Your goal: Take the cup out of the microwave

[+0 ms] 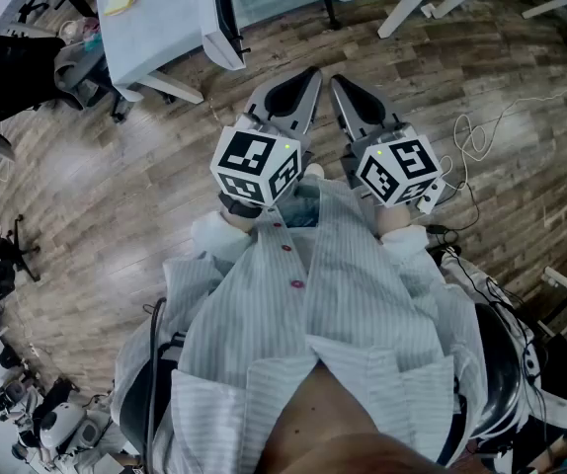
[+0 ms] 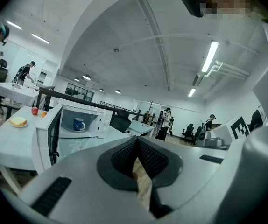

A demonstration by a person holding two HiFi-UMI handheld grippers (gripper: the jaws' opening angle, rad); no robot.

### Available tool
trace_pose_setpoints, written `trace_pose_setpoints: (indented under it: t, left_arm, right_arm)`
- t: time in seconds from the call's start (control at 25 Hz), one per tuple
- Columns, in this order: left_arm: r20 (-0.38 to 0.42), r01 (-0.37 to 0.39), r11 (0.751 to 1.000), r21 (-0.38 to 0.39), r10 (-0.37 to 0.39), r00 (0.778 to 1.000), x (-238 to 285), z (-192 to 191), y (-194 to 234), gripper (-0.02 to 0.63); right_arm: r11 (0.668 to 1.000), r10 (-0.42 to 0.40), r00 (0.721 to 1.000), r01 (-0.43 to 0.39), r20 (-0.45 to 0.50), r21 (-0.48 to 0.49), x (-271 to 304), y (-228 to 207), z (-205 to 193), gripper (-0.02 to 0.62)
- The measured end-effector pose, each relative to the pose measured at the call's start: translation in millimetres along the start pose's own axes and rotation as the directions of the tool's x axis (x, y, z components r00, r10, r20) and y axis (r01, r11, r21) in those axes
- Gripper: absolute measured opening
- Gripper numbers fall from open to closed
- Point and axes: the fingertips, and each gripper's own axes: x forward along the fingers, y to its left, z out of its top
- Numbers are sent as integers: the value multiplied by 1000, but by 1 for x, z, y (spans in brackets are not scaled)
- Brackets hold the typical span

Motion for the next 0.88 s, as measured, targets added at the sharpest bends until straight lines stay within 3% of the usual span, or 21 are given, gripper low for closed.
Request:
trace_pose_setpoints:
  t: [0.88]
  left_arm:
    - [26, -75, 997, 34, 74, 997, 3, -6, -25, 9]
  right_arm:
    - [997, 21, 999, -19, 32, -69, -38, -14, 9, 35]
